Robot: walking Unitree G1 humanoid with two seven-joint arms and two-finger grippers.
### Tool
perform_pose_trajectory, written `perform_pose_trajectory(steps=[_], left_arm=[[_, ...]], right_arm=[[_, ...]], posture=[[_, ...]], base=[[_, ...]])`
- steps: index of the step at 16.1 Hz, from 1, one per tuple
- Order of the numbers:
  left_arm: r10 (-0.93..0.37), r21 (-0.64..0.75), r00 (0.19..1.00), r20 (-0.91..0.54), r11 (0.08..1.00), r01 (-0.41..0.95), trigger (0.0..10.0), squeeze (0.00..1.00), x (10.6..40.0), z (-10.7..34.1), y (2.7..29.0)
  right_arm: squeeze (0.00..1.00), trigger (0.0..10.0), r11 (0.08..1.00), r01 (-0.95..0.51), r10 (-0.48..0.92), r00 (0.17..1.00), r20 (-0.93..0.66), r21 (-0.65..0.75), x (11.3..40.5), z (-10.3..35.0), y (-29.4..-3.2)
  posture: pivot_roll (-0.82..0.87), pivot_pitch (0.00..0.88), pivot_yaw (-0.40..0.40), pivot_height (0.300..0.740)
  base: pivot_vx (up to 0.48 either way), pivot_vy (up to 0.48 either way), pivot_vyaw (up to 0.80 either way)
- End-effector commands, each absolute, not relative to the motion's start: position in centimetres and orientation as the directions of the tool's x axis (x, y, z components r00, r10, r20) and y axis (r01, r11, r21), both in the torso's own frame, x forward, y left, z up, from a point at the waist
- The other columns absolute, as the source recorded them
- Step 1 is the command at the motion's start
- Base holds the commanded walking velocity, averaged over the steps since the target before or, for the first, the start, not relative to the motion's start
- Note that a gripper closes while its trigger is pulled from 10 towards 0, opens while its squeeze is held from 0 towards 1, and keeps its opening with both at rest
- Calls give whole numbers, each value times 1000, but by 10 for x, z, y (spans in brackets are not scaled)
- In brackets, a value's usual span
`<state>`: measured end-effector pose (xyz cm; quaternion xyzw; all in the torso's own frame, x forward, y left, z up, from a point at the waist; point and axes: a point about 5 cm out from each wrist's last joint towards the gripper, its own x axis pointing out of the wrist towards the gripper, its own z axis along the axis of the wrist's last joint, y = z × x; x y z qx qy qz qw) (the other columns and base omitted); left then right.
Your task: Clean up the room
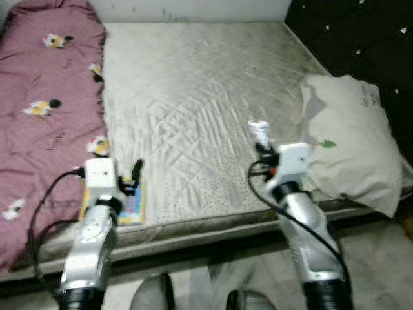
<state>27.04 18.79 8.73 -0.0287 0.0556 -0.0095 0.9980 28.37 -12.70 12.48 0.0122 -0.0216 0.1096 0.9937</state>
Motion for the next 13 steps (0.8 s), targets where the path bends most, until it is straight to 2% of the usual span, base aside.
perform_pose_trajectory(steps=[1, 2, 7, 13], left_arm=[[-25, -60, 992, -124, 998, 17, 10000, 0, 271, 85, 184], [-14, -58, 992, -128, 998, 6, 10000, 0, 271, 85, 184], [-4, -48, 992, -126, 999, -2, 10000, 0, 272, 85, 185], [10, -63, 990, -138, 998, -19, 10000, 0, 273, 84, 186]], right_arm=[[0, 10000, 980, -199, 198, 980, 30, 17, 283, 121, -135], [0, 10000, 979, -202, 201, 979, 30, 19, 284, 122, -134], [0, 10000, 975, -220, 219, 975, 31, 14, 284, 122, -132], [0, 10000, 975, -223, 223, 974, 27, 9, 284, 121, -132]], posture=[[5, 104, -38, 740], [5, 104, -38, 740], [4, 101, -39, 740], [1, 109, -38, 740]], base=[[0, 480, 0], [0, 319, 0], [0, 0, 0], [0, 0, 679]])
